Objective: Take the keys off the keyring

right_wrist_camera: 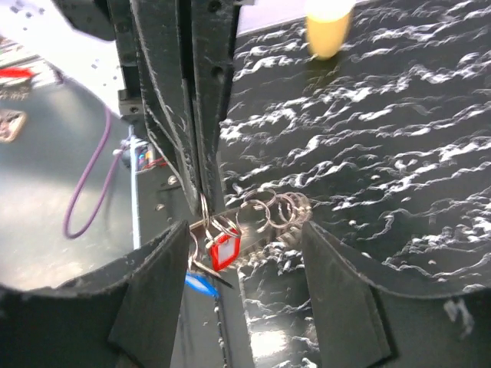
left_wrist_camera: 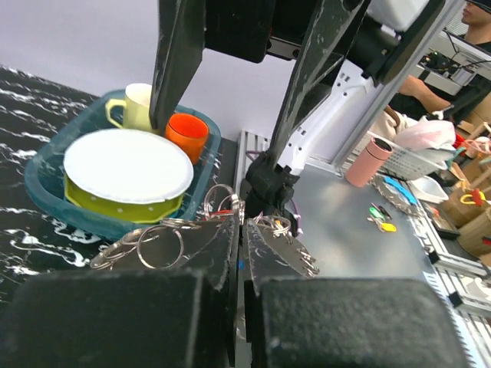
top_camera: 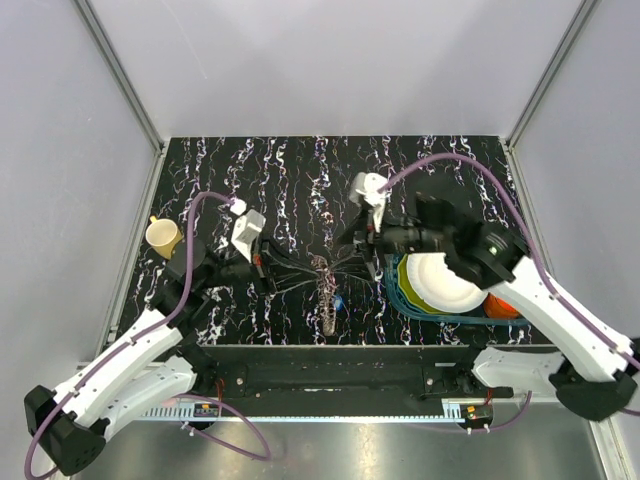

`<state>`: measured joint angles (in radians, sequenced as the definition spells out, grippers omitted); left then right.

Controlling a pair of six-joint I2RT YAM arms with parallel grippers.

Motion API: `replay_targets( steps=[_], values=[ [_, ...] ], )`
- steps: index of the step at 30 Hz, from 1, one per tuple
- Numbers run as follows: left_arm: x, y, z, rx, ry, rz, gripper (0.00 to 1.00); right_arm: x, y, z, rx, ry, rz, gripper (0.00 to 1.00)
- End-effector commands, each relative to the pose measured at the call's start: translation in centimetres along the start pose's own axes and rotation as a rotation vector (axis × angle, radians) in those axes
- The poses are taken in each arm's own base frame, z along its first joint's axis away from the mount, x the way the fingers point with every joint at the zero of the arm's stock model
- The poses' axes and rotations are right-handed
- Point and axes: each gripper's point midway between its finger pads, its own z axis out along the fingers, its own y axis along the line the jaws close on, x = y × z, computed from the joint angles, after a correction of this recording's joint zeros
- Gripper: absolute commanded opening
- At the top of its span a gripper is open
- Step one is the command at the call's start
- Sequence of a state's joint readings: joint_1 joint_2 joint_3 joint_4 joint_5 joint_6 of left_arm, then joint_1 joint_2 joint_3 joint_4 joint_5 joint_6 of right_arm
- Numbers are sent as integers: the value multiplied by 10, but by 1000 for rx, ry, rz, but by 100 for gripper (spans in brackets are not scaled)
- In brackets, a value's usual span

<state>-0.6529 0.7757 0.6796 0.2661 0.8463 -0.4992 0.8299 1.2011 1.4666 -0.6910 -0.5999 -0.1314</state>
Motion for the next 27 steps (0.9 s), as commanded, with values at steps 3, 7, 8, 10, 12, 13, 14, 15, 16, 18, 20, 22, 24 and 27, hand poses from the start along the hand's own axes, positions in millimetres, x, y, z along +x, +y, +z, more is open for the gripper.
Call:
replay_targets(
  steps=[3,7,8,10,12,13,14,15,16,18,20,22,24,27],
  values=[
    [-49,-18,-8,9,-240,153,0,-61,-21,-31,227,-437,-113,71],
    [-64,-25,-12,17,-326,187,0,-53,-18,-36,230,-490,-137,72],
    [-68,-26,-14,17,-350,185,0,-48,-18,-34,224,-482,-135,72],
    [-77,-32,-17,31,-406,207,0,-45,-16,-31,210,-479,-137,72],
    [-83,-36,-19,51,-439,205,0,-42,-14,-27,189,-473,-132,72],
    [-84,-37,-19,57,-450,203,0,-39,-12,-26,173,-469,-115,72],
    [-87,-39,-20,65,-465,186,0,-42,-8,-25,145,-486,-132,71],
    [-90,-42,-21,79,-492,196,0,-44,-5,-25,129,-501,-143,71],
    [-91,-42,-23,82,-508,189,0,-45,-1,-24,110,-508,-150,71],
    [-96,-47,-28,103,-562,180,0,-43,6,-21,58,-522,-167,71],
    [-99,-47,-30,107,-592,161,0,-40,11,-18,20,-527,-169,71],
    [-99,-46,-31,105,-606,157,0,-42,12,-17,5,-544,-165,71],
    [-99,-45,-34,101,-629,153,0,-45,14,-16,-7,-556,-165,72],
    [-103,-45,-39,101,-678,138,0,-48,14,-14,-20,-568,-167,72]
  ],
)
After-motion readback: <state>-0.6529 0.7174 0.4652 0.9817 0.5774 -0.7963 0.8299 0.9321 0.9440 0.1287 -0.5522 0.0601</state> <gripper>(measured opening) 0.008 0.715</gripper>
